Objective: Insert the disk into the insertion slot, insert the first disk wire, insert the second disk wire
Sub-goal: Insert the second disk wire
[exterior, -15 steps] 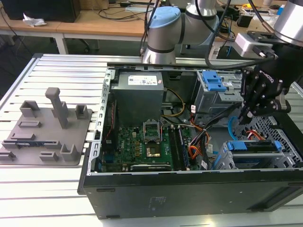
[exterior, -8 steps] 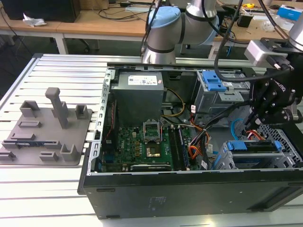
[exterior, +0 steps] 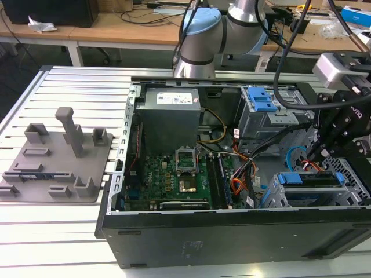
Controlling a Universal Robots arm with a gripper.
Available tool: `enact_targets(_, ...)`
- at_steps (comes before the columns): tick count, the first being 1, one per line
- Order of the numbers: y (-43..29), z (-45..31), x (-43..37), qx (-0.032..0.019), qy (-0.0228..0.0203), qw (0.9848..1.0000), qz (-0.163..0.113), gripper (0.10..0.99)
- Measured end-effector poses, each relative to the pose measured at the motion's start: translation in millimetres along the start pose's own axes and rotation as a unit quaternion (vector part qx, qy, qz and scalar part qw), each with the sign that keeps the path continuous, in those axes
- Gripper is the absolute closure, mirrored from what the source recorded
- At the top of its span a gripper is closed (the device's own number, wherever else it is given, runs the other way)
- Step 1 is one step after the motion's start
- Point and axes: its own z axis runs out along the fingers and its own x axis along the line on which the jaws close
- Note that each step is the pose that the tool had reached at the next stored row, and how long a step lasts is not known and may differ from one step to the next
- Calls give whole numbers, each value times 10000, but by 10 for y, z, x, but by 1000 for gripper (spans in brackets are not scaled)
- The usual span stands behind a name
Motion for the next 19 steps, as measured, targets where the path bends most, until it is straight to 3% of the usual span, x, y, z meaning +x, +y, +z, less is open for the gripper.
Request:
enact_targets(4,-1,1,0,-1,-3,10000,0,925)
enact_targets(9,0,7,0,-62,32,10000,31,925)
enact_targets(11,1,12,0,-79,55,9999,34,925)
enact_targets(13,33,35,2,-82,105,9999,38,925)
enact_targets(19,36,32,40,-83,109,9999,38,925)
